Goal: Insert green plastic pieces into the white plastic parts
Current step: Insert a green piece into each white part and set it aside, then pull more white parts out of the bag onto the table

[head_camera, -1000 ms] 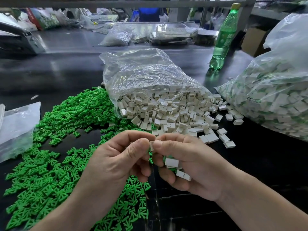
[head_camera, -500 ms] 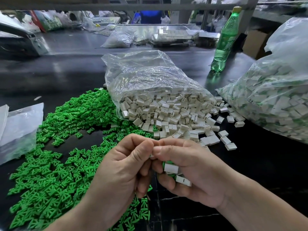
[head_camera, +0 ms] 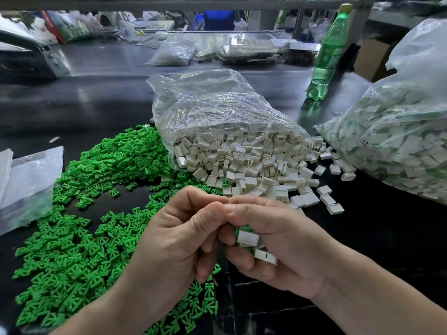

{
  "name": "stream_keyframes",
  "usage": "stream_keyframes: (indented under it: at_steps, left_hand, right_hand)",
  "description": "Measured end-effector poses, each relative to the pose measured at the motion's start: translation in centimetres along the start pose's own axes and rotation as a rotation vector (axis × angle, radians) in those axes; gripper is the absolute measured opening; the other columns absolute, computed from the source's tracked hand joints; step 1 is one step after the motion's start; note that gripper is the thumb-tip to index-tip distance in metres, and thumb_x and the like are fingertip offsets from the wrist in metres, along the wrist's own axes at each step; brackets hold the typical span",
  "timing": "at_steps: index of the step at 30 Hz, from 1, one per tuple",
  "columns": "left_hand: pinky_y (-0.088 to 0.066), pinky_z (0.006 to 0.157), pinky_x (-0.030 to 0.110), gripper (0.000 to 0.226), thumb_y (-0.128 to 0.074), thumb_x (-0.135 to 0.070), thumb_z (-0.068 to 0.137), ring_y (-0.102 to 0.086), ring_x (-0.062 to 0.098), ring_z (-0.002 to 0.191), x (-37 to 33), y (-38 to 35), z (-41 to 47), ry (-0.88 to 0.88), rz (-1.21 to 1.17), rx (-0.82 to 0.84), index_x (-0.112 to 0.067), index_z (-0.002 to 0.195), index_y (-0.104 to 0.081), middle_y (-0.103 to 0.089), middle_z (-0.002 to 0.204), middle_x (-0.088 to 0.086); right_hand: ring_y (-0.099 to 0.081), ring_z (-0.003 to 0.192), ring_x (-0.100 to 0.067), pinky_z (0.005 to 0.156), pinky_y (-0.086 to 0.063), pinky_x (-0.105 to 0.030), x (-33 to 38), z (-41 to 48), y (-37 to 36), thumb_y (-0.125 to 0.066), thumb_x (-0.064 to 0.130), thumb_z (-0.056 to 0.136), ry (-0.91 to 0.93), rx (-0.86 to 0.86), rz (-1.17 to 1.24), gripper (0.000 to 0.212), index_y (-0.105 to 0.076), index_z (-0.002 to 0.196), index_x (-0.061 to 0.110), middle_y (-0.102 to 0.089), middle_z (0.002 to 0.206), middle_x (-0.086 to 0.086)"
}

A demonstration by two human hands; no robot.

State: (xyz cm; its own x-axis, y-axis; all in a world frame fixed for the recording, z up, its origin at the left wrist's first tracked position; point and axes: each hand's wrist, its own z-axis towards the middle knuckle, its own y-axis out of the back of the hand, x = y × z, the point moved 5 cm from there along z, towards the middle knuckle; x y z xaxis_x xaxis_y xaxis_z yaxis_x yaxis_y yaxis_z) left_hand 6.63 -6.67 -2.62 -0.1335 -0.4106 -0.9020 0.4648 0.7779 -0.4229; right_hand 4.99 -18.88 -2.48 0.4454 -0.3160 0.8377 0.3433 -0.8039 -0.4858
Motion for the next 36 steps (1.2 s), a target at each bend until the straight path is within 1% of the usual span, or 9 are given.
stream_keyframes:
  at_steps: [7,10,13,15,18,22,25,30,36]
  left_hand:
    - [-0.038,0.035,0.016,0.041,-0.085,-0.039,0.072,-0.046,0.011,0.034,-0.2,-0.1,-0.3,-0.017,0.013,-0.025,-0.01,0.094,-0.067,-0.058,0.059,0.01]
    - [-0.039,0.036,0.018,0.044,-0.082,-0.046,0.073,-0.047,0.013,0.036,-0.4,-0.3,-0.3,-0.064,0.084,-0.043,-0.014,0.098,-0.067,-0.059,0.063,0.009]
    - [-0.045,0.04,0.024,0.042,-0.08,-0.04,0.078,-0.054,0.019,0.043,-0.8,-0.3,-0.3,-0.124,0.121,-0.007,-0.016,0.108,-0.064,-0.061,0.069,0.008]
    - [-0.049,0.042,0.029,0.032,-0.075,-0.033,0.083,-0.058,0.021,0.048,-1.2,-0.2,-0.4,-0.196,0.274,-0.017,-0.018,0.108,-0.062,-0.064,0.071,0.005]
    - [-0.051,0.045,0.026,0.017,-0.063,-0.032,0.088,-0.063,0.017,0.05,-1.6,-0.2,-0.8,-0.323,0.614,-0.116,-0.028,0.104,-0.062,-0.07,0.078,0.004]
    - [-0.051,0.047,0.019,0.014,-0.061,-0.031,0.089,-0.067,0.01,0.056,-2.1,-0.7,-1.2,-0.435,0.751,-0.177,-0.033,0.103,-0.061,-0.072,0.079,-0.008]
    - [-0.05,0.047,0.014,0.015,-0.061,-0.034,0.087,-0.067,0.005,0.056,-2.3,-0.6,-1.2,-0.442,0.825,-0.219,-0.039,0.102,-0.061,-0.071,0.076,-0.013]
    - [-0.049,0.048,0.012,0.017,-0.066,-0.036,0.085,-0.065,0.009,0.05,-2.6,0.6,-1.1,-0.404,0.914,-0.33,-0.043,0.1,-0.062,-0.068,0.073,0.0]
    - [-0.054,0.049,0.021,0.013,-0.066,-0.046,0.086,-0.067,0.01,0.052,-2.0,0.6,-1.0,-0.344,0.966,-0.295,-0.044,0.099,-0.064,-0.069,0.07,-0.003]
  right_hand:
    - [-0.047,0.048,-0.011,0.033,-0.031,-0.017,0.1,-0.1,-0.3,-0.065,0.025,0.085,0.01,0.019,-0.02,0.032,-0.064,0.107,0.001,-0.049,0.089,-0.017]
    - [-0.047,0.048,-0.013,0.033,-0.029,-0.017,0.5,0.0,-0.6,-0.064,0.025,0.087,0.056,0.038,-0.021,0.018,-0.062,0.091,0.007,-0.048,0.086,-0.016]
    - [-0.041,0.059,-0.025,0.032,-0.029,-0.017,0.7,0.2,-0.5,-0.06,0.025,0.09,0.073,0.052,-0.004,0.019,-0.059,0.075,0.012,-0.048,0.08,-0.015]
    - [-0.04,0.062,-0.025,0.031,-0.03,-0.016,0.6,0.2,-0.4,-0.058,0.025,0.09,0.06,0.057,0.033,0.021,-0.058,0.073,0.012,-0.05,0.076,-0.012]
    - [-0.048,0.047,-0.012,0.031,-0.03,-0.015,0.2,0.3,0.0,-0.058,0.025,0.087,0.034,0.038,0.073,0.019,-0.057,0.073,0.012,-0.052,0.073,-0.008]
    - [-0.049,0.045,-0.008,0.032,-0.03,-0.016,-0.1,0.2,0.0,-0.061,0.026,0.087,0.025,0.002,0.101,0.015,-0.061,0.076,0.016,-0.053,0.07,-0.002]
    - [-0.049,0.046,-0.009,0.031,-0.031,-0.016,-0.3,0.3,0.4,-0.063,0.025,0.085,0.023,-0.051,0.13,0.01,-0.063,0.078,0.017,-0.055,0.071,-0.002]
    - [-0.056,0.048,-0.013,0.029,-0.032,-0.016,0.6,0.4,1.9,-0.07,0.016,0.078,0.076,-0.151,0.353,0.011,-0.061,0.082,0.013,-0.061,0.076,-0.006]
    - [-0.048,0.042,-0.008,0.027,-0.03,-0.014,5.6,-1.7,3.8,-0.063,0.013,0.079,0.341,-0.244,0.397,0.012,-0.052,0.082,0.013,-0.054,0.072,-0.004]
